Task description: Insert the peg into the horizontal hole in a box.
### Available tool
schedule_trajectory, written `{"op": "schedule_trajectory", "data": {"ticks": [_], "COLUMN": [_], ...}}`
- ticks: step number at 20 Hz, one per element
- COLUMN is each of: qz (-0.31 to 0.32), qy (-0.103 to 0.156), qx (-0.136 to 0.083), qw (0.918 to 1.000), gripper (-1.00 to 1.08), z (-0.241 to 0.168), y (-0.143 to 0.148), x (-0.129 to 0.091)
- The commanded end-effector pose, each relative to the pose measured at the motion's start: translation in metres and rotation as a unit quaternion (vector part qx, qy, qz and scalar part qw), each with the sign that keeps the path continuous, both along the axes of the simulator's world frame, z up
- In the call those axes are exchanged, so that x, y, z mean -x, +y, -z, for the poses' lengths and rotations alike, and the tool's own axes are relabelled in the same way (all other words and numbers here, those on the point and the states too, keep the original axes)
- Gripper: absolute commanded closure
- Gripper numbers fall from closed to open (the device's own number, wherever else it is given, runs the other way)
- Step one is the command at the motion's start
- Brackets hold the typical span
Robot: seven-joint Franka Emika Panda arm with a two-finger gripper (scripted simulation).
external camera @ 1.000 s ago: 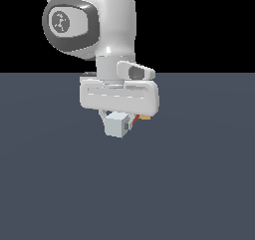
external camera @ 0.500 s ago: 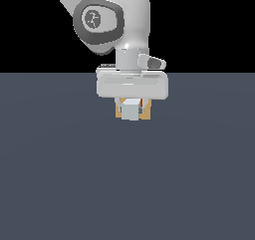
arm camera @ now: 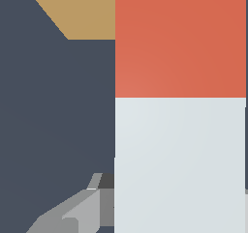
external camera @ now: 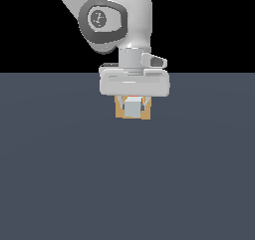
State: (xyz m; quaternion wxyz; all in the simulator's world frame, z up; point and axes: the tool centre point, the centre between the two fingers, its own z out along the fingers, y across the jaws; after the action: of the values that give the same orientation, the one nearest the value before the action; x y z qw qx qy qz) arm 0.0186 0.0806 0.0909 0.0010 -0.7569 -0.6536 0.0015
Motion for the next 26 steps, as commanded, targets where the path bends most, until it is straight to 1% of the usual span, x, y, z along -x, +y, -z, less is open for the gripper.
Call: {"op": "schedule_trajectory", "data": {"ticks": [1,9,12,15,22,26], "qz": [0.0,-0.001,-0.001,-0.001,-0.001,-0.001], "qy": [-0.002,-0.001,-0.001,-0.002,-0.003,-0.003], "qx": [0.0,0.0,0.0,0.0,0.0,0.0], "qw": [1.0,1.0,1.0,1.0,1.0,1.0], "gripper": [1.08,1.08,1.08,1.08,1.08,1.08], "z": [-0.002,-0.002,-0.002,-0.002,-0.004,-0.004], "y": [0.0,0.0,0.006,0.021,0.071,0.084], "x": [-0.001,-0.001,-0.002,-0.003,-0.011,-0.013]}}
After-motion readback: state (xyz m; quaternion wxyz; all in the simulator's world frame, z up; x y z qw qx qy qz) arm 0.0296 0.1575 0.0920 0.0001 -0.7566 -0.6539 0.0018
